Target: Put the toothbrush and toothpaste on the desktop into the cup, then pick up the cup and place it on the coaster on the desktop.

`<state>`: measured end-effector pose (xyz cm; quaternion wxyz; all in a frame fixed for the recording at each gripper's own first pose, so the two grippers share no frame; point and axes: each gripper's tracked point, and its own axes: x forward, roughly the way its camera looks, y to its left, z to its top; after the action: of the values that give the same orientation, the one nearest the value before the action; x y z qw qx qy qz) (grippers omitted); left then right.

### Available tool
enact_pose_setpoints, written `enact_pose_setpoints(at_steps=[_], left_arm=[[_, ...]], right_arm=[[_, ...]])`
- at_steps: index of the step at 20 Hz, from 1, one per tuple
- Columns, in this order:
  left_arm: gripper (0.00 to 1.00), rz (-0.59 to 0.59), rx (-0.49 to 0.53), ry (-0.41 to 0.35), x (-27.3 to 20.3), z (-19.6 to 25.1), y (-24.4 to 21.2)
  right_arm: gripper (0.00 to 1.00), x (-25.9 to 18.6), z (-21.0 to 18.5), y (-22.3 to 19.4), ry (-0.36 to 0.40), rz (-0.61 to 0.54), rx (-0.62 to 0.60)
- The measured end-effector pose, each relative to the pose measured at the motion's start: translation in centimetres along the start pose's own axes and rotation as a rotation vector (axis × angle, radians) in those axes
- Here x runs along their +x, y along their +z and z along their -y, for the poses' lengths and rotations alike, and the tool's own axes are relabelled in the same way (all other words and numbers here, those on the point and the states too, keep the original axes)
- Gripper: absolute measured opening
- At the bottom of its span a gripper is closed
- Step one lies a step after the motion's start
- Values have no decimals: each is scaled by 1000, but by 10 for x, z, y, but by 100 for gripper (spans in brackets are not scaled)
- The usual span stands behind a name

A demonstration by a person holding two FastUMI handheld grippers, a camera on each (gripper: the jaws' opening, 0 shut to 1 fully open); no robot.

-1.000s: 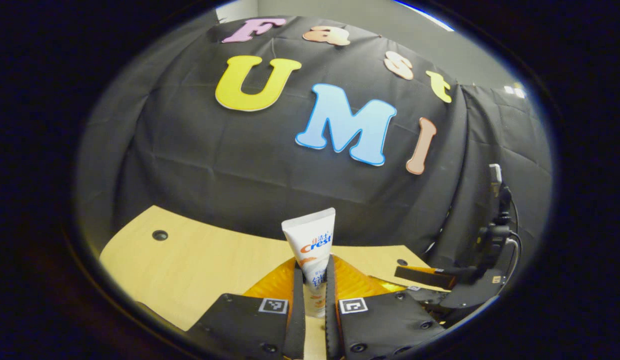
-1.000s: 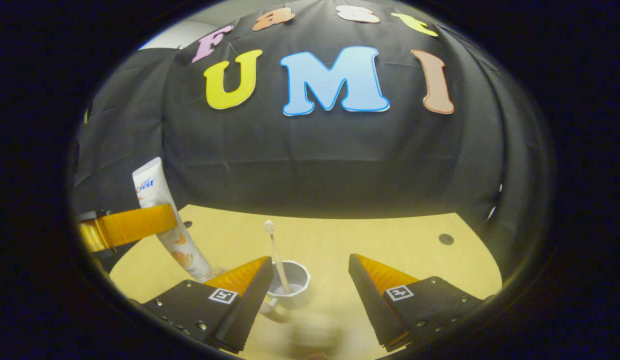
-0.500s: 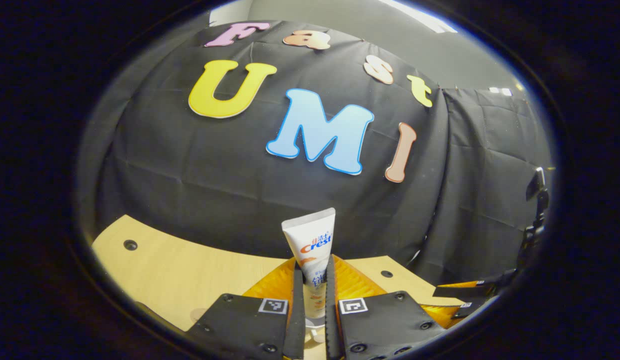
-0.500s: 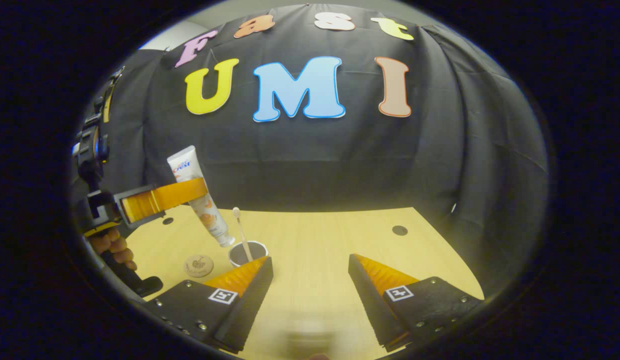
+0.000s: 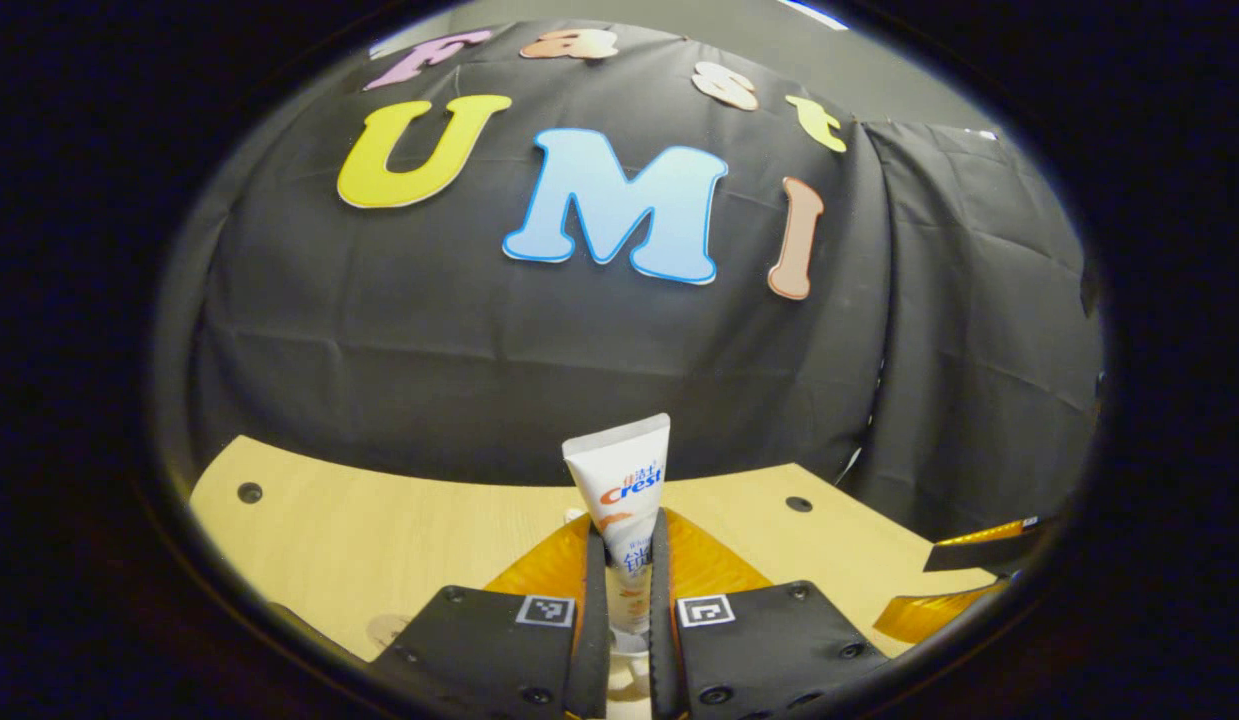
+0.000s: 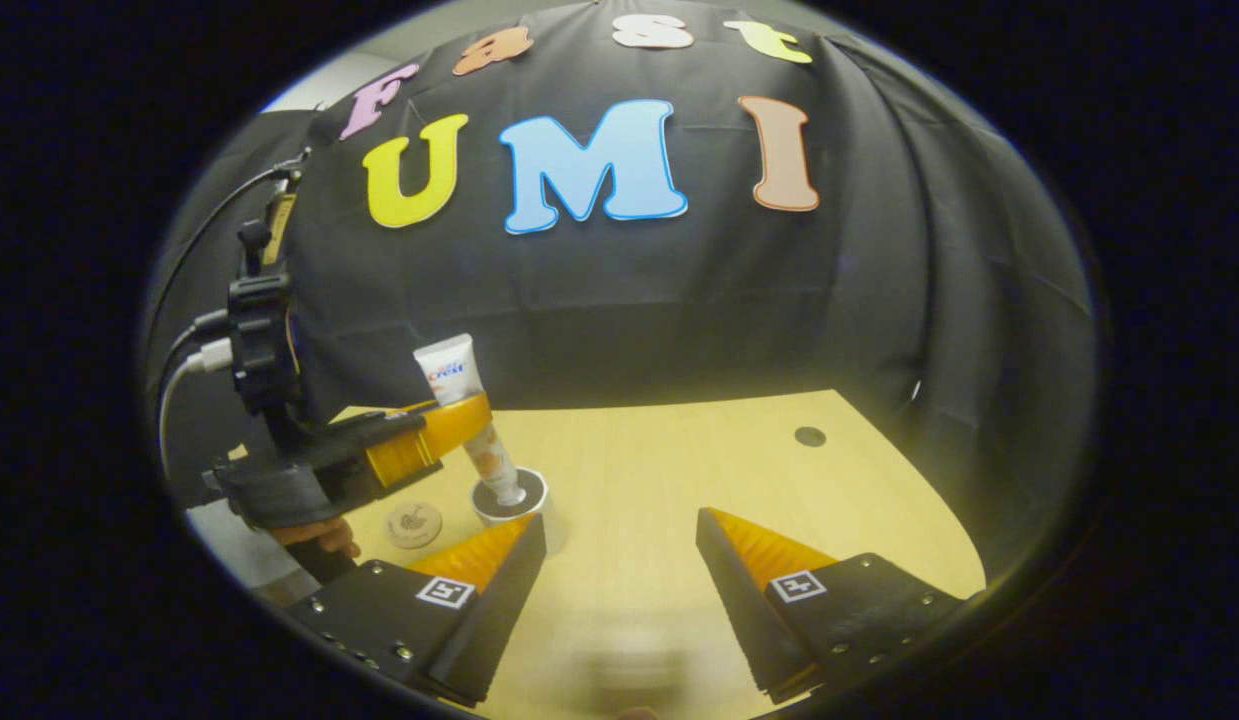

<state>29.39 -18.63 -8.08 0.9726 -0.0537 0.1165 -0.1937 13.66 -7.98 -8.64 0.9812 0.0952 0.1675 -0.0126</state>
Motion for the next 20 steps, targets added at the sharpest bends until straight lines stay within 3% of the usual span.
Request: enact_pose_setpoints(at_steps=[1,2,8,9,11,13,14,17,20], left_arm=[[29,-7,11,1,4,2,-4],[24,-15,16,0,6,4,-7],[43,-5,26,4,-11,3,1],[51,5,19,-3,-17,4,3],[77,17,11,5,-26,0,12],[89,31,-7,18,-37,-6,18],[85,37,-13,33,-47,-11,22],[96,56,-33,67,-73,-24,33],[96,73,-40,108,-97,-42,44]], right_arm=[[91,1,0,1,-3,-1,-3],[91,1,1,1,-5,-2,-2],[91,1,-3,8,1,9,15],[91,2,-4,8,3,7,13],[91,2,-8,7,10,3,6],[91,4,-14,7,18,1,-4],[91,6,-18,7,23,0,-9],[91,12,-33,3,44,-21,-24],[91,19,-51,-5,72,-52,-37]])
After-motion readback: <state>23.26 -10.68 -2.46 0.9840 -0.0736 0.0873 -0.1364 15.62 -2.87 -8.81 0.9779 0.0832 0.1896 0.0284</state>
